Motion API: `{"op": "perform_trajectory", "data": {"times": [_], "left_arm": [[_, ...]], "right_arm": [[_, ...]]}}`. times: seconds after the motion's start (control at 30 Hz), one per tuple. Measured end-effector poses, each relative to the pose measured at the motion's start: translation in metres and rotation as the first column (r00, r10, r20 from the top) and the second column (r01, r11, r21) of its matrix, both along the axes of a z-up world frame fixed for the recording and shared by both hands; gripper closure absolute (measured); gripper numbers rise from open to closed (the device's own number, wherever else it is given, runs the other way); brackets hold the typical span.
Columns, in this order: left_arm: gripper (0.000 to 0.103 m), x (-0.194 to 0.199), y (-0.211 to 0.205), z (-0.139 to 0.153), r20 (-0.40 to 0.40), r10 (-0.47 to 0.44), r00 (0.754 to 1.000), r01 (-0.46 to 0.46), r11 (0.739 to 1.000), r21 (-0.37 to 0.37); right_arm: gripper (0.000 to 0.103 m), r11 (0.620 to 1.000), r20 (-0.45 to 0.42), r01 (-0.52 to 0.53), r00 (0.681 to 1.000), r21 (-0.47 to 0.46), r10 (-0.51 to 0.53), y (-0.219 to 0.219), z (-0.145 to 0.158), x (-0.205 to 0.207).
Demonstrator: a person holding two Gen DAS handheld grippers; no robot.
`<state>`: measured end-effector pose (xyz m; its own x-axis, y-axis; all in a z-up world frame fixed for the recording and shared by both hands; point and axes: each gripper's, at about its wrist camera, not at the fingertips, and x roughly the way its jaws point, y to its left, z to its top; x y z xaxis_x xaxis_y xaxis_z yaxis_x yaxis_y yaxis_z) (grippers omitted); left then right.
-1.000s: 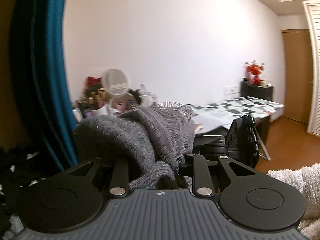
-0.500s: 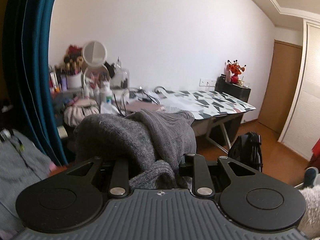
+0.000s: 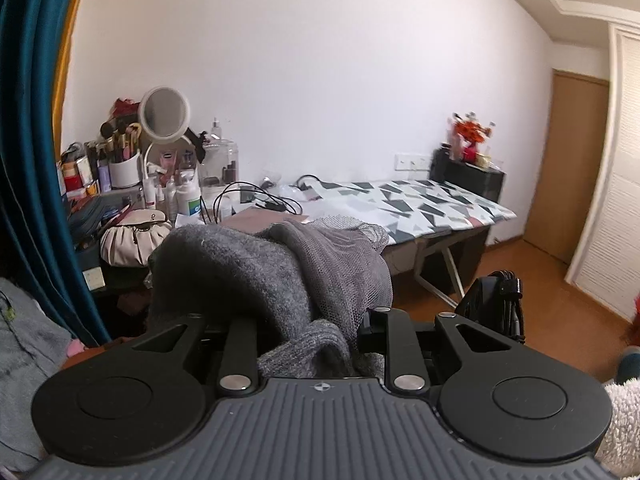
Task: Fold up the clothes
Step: 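Carry the grey sweater bundle with both tools to the patterned table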
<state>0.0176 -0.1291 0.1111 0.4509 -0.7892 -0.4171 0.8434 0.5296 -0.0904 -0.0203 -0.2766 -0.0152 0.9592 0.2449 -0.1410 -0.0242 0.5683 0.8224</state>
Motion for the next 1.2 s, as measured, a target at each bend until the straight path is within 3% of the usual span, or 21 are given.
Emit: {"op": "perform_trajectory", "data": {"times": [0.33, 0.53, 0.83, 1.0, 1.2], "left_arm": [[0.077, -0.012, -0.098, -0.004, -0.048, 0.176, 0.983, -0.178, 0.983, -0.043], [0.077, -0.016, -0.134, -0.006, -0.053, 0.212, 0.976, -0.215, 0.976, -0.047], [0.077, -0.002, -0.172, -0.018, -0.075, 0.164, 0.984, -0.166, 0.986, -0.023], [0.077, 0.028, -0.188, -0.031, -0.129, 0.106, 0.986, -0.112, 0.993, -0.037], [0.077, 0.083, -0.219, -0.036, -0.136, 0.016, 0.991, -0.025, 0.998, -0.063]], "right_arm": [[0.095, 0.984, -0.029, -0.169, 0.985, -0.06, 0.167, -0.111, 0.007, 0.019], [0.096, 0.975, -0.033, -0.21, 0.977, -0.066, 0.209, -0.149, 0.009, 0.022], [0.096, 0.983, -0.057, -0.174, 0.984, -0.053, 0.171, -0.186, -0.006, 0.024], [0.096, 0.991, -0.103, -0.124, 0.988, -0.058, 0.117, -0.206, -0.016, 0.034], [0.096, 0.995, -0.121, -0.043, 0.992, -0.084, 0.033, -0.237, -0.017, 0.07]]}}
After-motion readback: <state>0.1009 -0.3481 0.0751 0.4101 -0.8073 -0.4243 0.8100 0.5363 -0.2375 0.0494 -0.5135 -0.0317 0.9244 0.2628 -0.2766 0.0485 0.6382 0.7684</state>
